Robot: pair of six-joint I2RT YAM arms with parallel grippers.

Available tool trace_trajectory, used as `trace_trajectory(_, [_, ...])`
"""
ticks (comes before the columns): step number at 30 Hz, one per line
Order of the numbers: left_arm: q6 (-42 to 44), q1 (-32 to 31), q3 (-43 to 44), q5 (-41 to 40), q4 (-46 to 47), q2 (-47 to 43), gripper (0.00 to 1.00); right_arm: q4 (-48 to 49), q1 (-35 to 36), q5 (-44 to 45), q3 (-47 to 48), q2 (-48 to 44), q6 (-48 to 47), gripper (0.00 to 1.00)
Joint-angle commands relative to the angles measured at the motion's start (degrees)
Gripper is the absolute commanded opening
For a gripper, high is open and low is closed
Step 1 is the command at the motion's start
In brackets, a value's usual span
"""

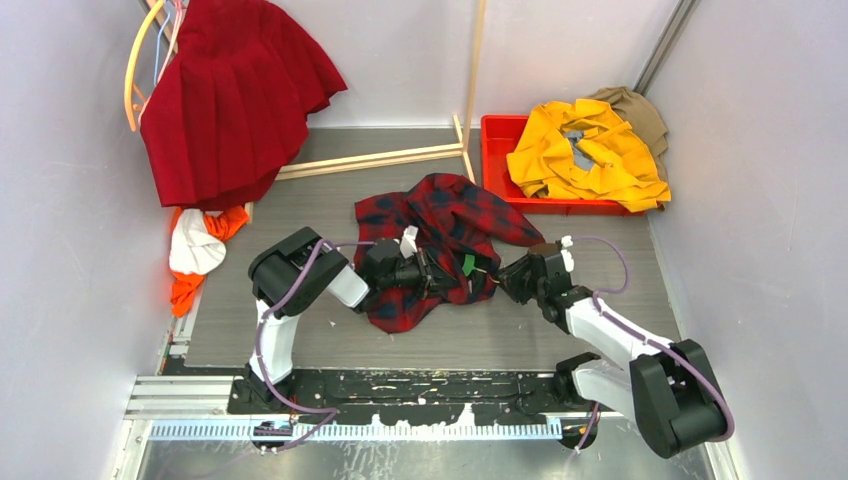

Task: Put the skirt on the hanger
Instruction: Adjust the skirt on the hanger.

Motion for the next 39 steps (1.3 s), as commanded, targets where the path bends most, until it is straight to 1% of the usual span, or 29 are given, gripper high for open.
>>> trace_trajectory(1, [-2.3,-0.4,2.0,0.7,3.0,0.0,0.0,3.9,-0.2,2.0,5.1,1.2,-2.6,0.32])
trace_trajectory(6, [-4.6,-1.3,2.8,0.7,6.1,0.9,0.0,0.7,-0.1,4.0,9.7,2.4,-6.0,0.27])
trace_trajectory(10, [-6.3,-2.5,3.7,0.4,7.8,0.7,0.0,-1.4,0.0,4.4,13.1,1.9,-9.0,0.2])
trace_trajectory(15, [-9.2,-3.8,4.6,-0.2,10.8,-0.3,0.0,-7.2,0.6,7.7,18.4,-1.2,-16.5,0.02])
trace_trajectory(20, [-9.1,-4.0,4.5,-0.9,10.1,-3.7,0.0,-14.3,0.9,7.7,28.1,-3.9,-26.8,0.01])
trace_trajectory(24, [-7.9,-4.2,5.6,-1.2,6.5,-7.5,0.05,-20.1,1.2,6.0,37.3,-4.0,-34.8,0.01])
trace_trajectory(26, [-7.0,-4.5,6.7,-1.1,3.5,-9.8,0.08,-22.8,1.2,5.0,41.6,-3.3,-37.7,0.01])
trace_trajectory(30, [-4.8,-4.8,8.9,-1.2,-1.6,-14.8,0.11,-26.0,1.3,2.7,48.1,-1.9,-42.1,0.01])
trace_trajectory(34, [-1.6,-5.0,9.7,-1.8,-8.3,-20.9,0.12,-28.0,1.4,-0.7,54.3,-0.1,-44.6,0.01])
trace_trajectory(39, [3.2,-5.1,10.0,-3.0,-18.2,-29.4,0.14,-33.2,1.8,-5.2,66.2,3.2,-47.7,0.01])
